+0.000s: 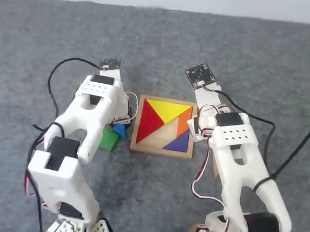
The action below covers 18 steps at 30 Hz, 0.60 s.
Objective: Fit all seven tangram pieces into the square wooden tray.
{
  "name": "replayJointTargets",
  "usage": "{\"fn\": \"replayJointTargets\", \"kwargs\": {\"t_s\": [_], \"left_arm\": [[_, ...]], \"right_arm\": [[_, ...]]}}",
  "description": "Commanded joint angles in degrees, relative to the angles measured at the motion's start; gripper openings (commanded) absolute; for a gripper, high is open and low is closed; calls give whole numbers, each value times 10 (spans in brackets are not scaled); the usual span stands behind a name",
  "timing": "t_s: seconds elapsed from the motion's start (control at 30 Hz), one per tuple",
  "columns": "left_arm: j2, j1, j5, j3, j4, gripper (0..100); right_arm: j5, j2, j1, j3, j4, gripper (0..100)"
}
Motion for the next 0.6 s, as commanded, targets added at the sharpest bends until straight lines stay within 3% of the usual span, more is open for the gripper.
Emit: {"fn": "replayJointTargets", "kwargs": {"t_s": [0.0,0.33,0.57], "left_arm": [[-41,-3,0,-9,21,87],[-135,-5,0,48,2,92],[-68,-4,-2,46,26,212]], "right_arm": [[6,-4,18,-12,-5,61],[6,-4,20,-13,-5,61],[6,-4,20,-13,-5,61]]}}
